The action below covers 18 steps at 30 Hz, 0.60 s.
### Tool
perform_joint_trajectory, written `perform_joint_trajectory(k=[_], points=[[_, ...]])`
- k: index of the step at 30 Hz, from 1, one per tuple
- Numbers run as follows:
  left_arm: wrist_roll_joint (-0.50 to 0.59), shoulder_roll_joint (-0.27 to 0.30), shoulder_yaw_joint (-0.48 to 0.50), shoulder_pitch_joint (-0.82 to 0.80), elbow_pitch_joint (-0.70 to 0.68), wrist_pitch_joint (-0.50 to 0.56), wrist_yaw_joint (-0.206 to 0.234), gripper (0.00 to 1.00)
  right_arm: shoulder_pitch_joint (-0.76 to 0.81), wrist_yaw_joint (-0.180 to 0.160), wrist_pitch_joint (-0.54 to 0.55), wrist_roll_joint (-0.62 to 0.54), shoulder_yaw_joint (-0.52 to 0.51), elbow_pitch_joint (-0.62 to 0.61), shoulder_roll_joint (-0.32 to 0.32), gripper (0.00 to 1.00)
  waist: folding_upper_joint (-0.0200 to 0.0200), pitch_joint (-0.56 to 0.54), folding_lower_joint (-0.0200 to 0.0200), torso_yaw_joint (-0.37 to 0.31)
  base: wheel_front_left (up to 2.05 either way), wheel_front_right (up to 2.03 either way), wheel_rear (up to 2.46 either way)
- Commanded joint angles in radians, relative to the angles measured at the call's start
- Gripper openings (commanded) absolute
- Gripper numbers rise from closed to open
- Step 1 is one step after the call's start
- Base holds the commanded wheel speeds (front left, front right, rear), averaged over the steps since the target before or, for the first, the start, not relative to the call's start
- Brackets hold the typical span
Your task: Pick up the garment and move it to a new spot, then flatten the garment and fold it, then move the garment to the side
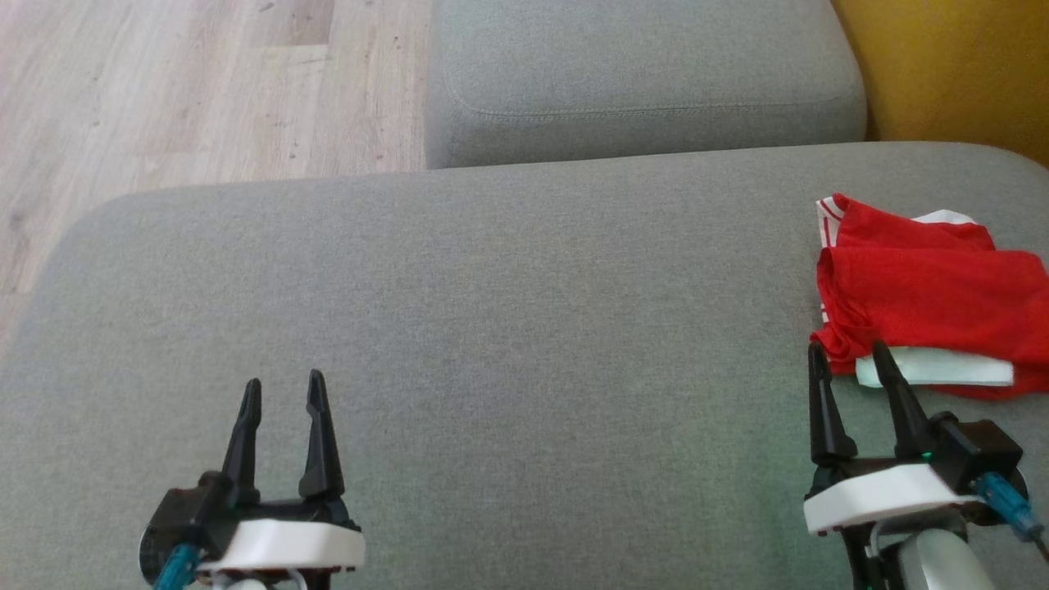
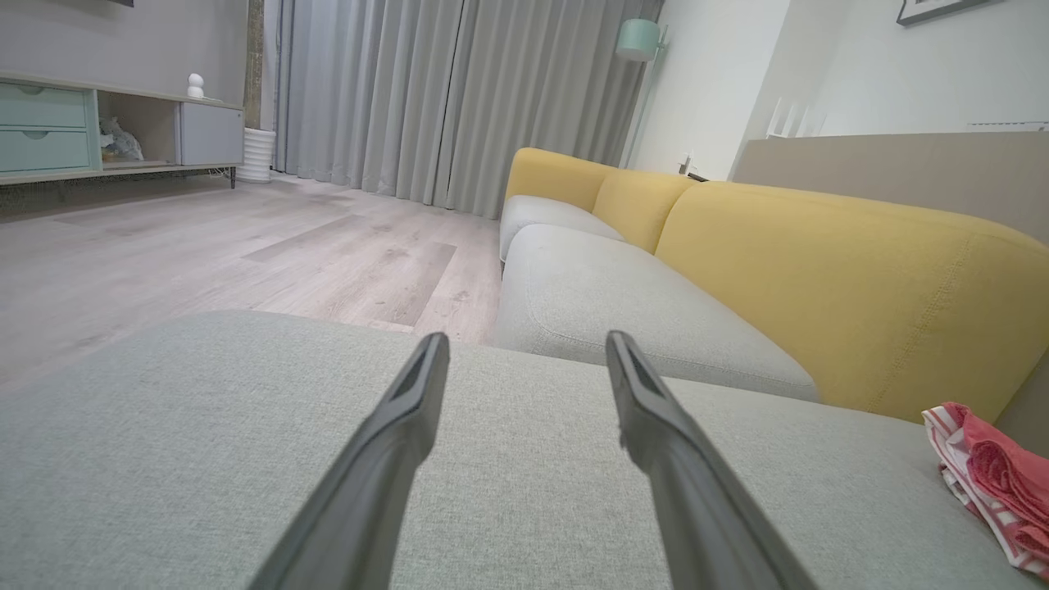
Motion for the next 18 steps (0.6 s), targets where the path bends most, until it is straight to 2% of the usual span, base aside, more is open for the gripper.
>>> perform_joint_trajectory(k=[1,7,15,16,18], points=[[-0.01,0.006,0.038,-0.031,-0.031,-0.005,-0.004,1.0,-0.024,-0.001,-0.014,-0.007,0.024,-0.029,-0.004,1.0,-0.0001,0.001,0.0,0.0,0.0,0.0,0.0],[-0.02,0.005,0.032,-0.039,-0.019,-0.005,-0.027,1.0,-0.027,-0.001,-0.014,-0.002,0.023,-0.027,-0.004,1.0,-0.0001,0.004,0.0,0.003,0.0,0.0,0.0],[-0.06,0.005,0.044,-0.045,-0.023,-0.005,-0.014,1.0,-0.032,-0.001,-0.014,0.001,0.029,-0.02,-0.004,1.0,-0.0001,0.004,0.0,-0.005,0.0,0.0,0.0],[-0.06,0.0,0.01,-0.001,0.011,0.0,-0.016,0.0,0.0,0.0,0.0,0.002,0.002,0.008,0.0,0.0,-0.0001,0.004,0.0,-0.005,0.0,0.0,0.0],[-0.059,-0.001,0.006,0.007,0.045,0.0,-0.016,0.0,0.01,0.0,0.002,0.002,0.002,0.042,0.001,0.0,-0.0001,0.004,0.0,-0.006,0.0,0.0,0.0]])
